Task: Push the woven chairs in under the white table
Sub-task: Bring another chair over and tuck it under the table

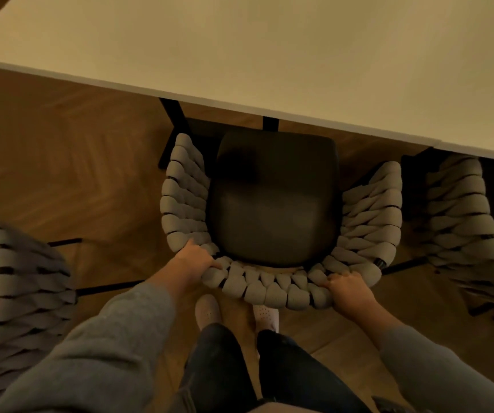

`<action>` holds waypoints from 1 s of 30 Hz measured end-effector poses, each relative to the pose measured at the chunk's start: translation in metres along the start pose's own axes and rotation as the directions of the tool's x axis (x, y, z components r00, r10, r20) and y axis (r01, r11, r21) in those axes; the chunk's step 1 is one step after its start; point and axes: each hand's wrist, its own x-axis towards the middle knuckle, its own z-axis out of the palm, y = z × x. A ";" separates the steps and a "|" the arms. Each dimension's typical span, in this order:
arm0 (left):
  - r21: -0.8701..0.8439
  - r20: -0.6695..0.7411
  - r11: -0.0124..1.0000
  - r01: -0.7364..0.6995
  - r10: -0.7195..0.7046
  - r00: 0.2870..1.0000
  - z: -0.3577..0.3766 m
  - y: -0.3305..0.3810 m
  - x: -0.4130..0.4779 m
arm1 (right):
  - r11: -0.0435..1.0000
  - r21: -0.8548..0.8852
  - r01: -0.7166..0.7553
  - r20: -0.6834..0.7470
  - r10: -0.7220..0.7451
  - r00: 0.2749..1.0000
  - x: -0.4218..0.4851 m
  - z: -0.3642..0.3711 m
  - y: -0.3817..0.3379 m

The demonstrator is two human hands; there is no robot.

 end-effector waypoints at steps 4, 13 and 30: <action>0.028 -0.026 1.000 -0.013 0.014 1.000 -0.007 -0.028 0.012 | 1.000 0.005 -0.031 0.012 0.031 0.999 0.018 -0.016 -0.005; 0.061 -0.090 0.996 0.060 -0.054 0.994 -0.028 -0.079 0.037 | 0.997 0.028 -0.070 0.007 0.070 0.998 0.057 -0.059 -0.006; 0.015 -0.130 0.972 0.234 -0.230 0.964 -0.028 -0.121 0.067 | 0.994 0.034 -0.104 0.081 0.101 0.992 0.097 -0.093 -0.020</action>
